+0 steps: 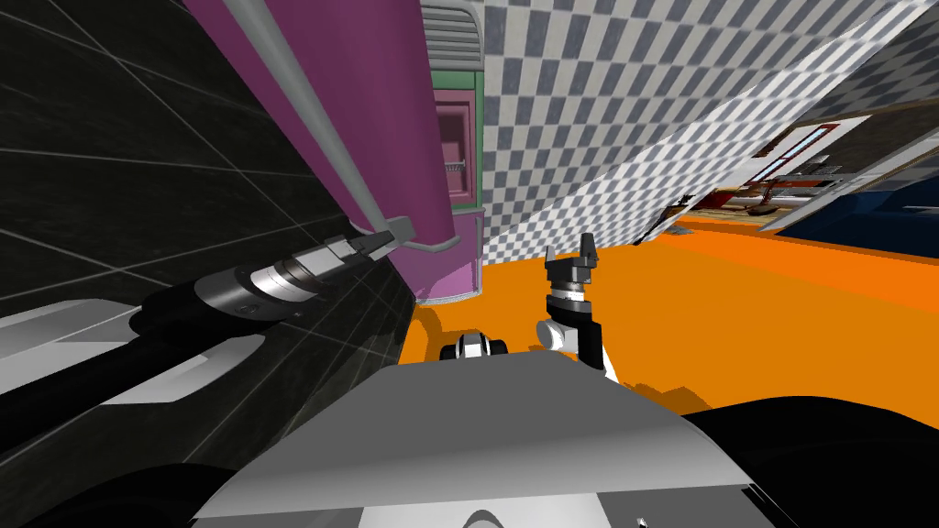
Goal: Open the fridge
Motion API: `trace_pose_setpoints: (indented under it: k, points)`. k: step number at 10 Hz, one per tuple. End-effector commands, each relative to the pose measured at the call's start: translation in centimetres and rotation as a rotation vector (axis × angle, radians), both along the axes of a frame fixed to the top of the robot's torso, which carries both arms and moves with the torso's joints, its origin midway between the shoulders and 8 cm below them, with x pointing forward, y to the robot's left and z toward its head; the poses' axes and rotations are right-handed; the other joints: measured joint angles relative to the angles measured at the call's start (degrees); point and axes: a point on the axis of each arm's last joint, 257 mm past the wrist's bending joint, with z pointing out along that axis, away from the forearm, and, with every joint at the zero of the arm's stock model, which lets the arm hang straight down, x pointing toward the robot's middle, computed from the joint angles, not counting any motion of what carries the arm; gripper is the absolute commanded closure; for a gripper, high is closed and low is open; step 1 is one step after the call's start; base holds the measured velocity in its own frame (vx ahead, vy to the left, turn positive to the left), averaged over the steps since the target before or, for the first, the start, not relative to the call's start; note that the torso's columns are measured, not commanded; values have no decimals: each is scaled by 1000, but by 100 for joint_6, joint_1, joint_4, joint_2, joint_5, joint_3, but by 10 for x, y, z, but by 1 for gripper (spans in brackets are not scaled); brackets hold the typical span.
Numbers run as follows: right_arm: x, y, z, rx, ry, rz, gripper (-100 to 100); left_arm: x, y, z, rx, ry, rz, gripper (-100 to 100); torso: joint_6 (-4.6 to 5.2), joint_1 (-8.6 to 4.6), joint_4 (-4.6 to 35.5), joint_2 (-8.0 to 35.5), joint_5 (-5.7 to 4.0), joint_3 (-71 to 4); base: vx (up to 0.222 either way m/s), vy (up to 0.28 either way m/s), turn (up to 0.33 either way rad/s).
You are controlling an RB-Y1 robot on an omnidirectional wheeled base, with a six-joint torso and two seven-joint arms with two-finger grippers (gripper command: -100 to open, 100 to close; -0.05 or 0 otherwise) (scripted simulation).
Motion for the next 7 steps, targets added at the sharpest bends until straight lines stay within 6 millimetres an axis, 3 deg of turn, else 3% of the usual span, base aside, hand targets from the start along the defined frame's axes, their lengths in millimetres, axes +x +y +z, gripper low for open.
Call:
trace_pose_setpoints:
  k: [1,3,5,7]
  points:
    - [0,0,0,0,0,0,0,5,6,-4,-7,20,-18,100,3,-45,-10,-17,-10,-2,-113,70,-299]
    - [0,0,0,0,0,0,0,9,18,-1,-13,9,-26,100,8,-28,-19,7,0,25,-126,51,-94]
    - [0,0,0,0,0,0,0,18,33,1,-16,6,-2,100,3,-21,-6,-3,-6,10,-16,-12,12]
    - [0,0,0,0,0,0,0,18,38,-2,-26,20,-41,100,20,2,-6,13,-2,11,-130,54,-229]
